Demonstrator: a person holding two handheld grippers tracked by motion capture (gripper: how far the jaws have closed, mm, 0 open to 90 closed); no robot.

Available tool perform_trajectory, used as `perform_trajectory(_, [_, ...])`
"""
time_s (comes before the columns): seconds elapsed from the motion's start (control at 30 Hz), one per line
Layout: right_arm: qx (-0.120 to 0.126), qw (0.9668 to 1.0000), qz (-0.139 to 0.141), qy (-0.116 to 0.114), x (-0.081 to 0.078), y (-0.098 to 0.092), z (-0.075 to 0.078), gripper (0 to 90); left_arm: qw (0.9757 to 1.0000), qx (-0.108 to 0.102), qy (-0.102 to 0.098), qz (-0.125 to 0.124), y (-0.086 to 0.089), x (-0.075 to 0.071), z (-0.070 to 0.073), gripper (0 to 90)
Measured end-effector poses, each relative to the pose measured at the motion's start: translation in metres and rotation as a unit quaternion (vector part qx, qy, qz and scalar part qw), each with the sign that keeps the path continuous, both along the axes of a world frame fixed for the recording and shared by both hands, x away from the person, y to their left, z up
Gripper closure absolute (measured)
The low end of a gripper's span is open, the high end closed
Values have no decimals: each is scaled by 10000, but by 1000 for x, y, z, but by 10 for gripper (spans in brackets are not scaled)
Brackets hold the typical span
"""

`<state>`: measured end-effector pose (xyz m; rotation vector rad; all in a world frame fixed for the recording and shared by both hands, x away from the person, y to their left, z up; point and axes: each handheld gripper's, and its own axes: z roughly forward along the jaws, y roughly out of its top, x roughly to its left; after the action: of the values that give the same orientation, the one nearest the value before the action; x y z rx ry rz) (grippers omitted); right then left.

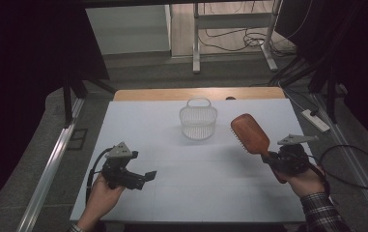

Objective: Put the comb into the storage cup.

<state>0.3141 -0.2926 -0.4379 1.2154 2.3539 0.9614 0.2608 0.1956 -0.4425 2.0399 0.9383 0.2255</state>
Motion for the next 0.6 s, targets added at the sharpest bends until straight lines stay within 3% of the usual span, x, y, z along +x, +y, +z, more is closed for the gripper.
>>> perform_trajectory(0.33, [5, 9998, 138, -116, -8, 11, 2, 723, 9998, -106, -67, -178, -16, 17, 12, 0])
perform_trajectory(0.6, [53, 9993, 290, -208, -13, 22, 3, 722, 9992, -270, -9, -288, -31, 31, 16, 0])
